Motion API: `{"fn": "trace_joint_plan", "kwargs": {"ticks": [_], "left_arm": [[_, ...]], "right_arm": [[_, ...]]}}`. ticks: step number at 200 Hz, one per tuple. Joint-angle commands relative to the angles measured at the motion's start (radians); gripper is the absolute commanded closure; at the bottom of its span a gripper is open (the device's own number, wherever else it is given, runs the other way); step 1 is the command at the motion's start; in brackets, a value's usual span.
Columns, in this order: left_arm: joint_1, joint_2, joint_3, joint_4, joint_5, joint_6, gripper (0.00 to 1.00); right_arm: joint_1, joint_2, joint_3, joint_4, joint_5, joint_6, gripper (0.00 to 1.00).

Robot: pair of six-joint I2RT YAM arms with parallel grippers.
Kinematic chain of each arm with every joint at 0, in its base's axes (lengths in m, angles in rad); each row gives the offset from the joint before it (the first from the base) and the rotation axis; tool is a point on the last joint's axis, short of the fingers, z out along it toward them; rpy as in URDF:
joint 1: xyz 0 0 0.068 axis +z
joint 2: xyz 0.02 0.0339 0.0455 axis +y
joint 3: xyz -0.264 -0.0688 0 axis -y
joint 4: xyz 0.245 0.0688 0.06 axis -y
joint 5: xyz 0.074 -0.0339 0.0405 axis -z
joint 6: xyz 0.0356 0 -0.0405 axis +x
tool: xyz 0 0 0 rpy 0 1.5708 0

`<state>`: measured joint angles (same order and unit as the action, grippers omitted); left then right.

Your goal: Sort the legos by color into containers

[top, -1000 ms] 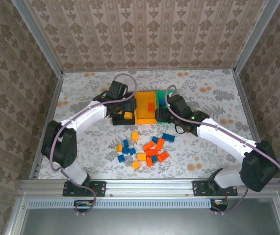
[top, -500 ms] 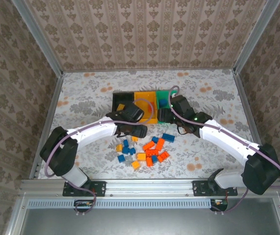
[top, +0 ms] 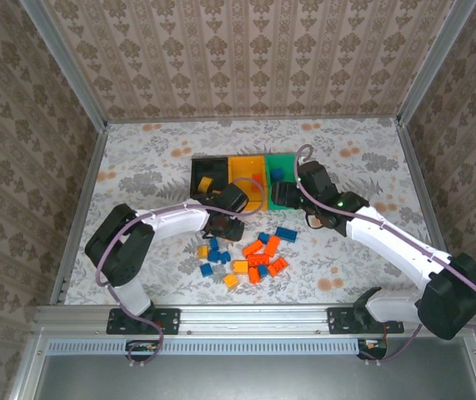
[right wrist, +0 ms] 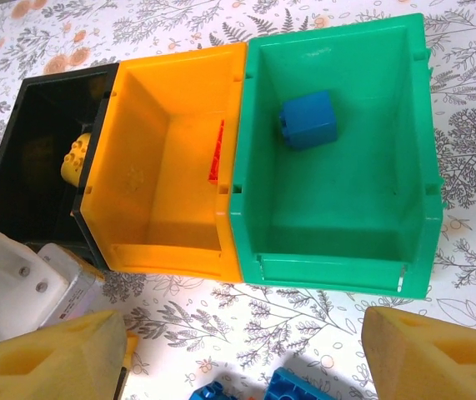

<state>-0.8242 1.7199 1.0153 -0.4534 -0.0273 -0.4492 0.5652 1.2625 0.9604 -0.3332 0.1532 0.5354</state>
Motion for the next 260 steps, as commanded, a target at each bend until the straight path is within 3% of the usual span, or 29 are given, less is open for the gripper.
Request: {"fn": "trace_joint_plan", "kwargs": {"ticks": [1, 49, 81, 109, 157, 183, 209, 260], "left_arm": [[-0.003, -0.015, -0.011, 0.002, -0.023, -0.002, 0.60], [0.006, -0.193, -0.010, -0.019, -0.091, -0.002, 0.66], [0.120, -0.285, 0.040, -0.015, -0.111, 0.007, 0.65], [0.239, -0.223, 0.109, 0.043, -0.053, 0.005, 0.65], [0.335, -0.017, 0.268, 0.052, -0.038, 0.006, 0.65], [0.363, 0.056, 0.309, 0.055, -0.016, -0.005, 0.60], [0.362, 0.081, 0.345, 0.061, 0.010, -0.015, 0.47], [0.309, -0.027, 0.366, 0.076, 0.038, -0.025, 0.27]], "right_arm": [[-0.010, -0.026, -0.013, -0.023, -0.003, 0.017, 0.24], [-0.016, -0.038, -0.014, -0.026, -0.010, 0.020, 0.24], [-0.018, -0.036, -0.028, -0.015, -0.015, 0.031, 0.24], [-0.019, -0.023, -0.036, -0.016, -0.015, 0.038, 0.24], [-0.021, -0.036, -0.053, -0.036, -0.011, 0.043, 0.24], [-0.021, -0.047, -0.070, -0.054, -0.015, 0.047, 0.24], [-0.020, -0.054, -0.096, -0.065, -0.021, 0.058, 0.24], [-0.021, -0.036, -0.141, -0.074, -0.052, 0.082, 0.24]]}}
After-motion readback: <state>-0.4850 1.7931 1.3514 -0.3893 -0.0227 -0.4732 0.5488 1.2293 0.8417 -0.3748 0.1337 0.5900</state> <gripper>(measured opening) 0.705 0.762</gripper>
